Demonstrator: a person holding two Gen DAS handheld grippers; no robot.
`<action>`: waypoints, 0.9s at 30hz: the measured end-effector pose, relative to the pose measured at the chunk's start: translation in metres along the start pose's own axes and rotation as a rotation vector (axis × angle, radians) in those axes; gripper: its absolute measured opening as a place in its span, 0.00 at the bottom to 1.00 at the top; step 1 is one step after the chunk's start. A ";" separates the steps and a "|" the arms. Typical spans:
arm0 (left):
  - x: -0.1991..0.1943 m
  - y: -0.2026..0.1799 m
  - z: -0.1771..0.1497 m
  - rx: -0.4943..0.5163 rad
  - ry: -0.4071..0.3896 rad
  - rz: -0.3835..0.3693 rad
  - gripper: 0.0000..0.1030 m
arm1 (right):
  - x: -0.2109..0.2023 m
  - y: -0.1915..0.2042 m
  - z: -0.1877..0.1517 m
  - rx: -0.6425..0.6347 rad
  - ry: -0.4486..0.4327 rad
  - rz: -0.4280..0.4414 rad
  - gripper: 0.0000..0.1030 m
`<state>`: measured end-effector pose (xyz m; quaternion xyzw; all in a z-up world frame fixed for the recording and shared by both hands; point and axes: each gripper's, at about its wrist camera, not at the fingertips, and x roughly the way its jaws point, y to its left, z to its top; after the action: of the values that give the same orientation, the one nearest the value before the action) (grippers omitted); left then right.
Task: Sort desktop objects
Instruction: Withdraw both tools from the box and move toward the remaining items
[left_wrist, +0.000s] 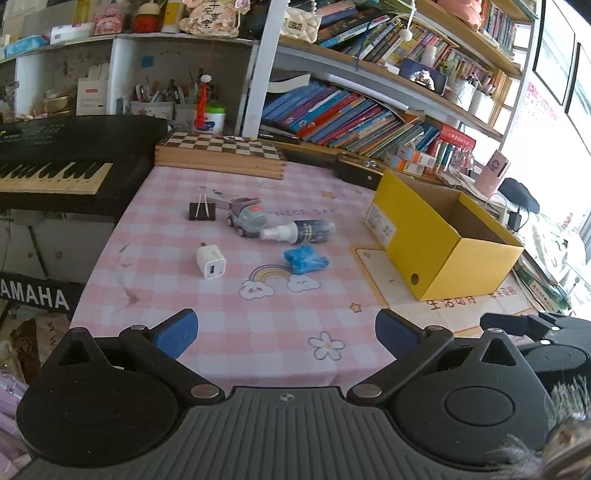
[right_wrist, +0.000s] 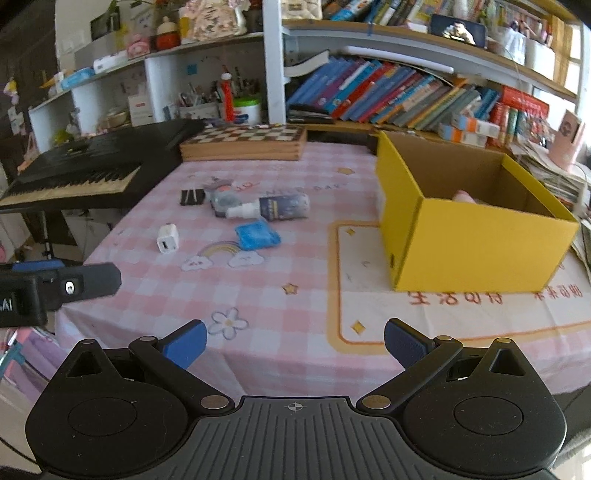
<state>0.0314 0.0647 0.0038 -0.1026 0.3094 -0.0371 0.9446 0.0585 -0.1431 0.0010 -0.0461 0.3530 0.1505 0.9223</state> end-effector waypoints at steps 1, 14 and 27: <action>0.000 0.002 0.000 -0.004 0.001 0.000 1.00 | 0.002 0.003 0.001 -0.001 -0.003 0.001 1.00; 0.001 0.016 -0.001 -0.020 0.021 0.010 1.00 | 0.009 0.026 0.000 -0.041 0.030 0.026 1.00; 0.019 0.017 0.002 -0.044 0.054 -0.010 1.00 | 0.018 0.028 0.012 -0.088 0.031 0.025 1.00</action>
<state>0.0479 0.0787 -0.0091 -0.1240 0.3350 -0.0375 0.9333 0.0705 -0.1101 -0.0016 -0.0845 0.3608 0.1768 0.9118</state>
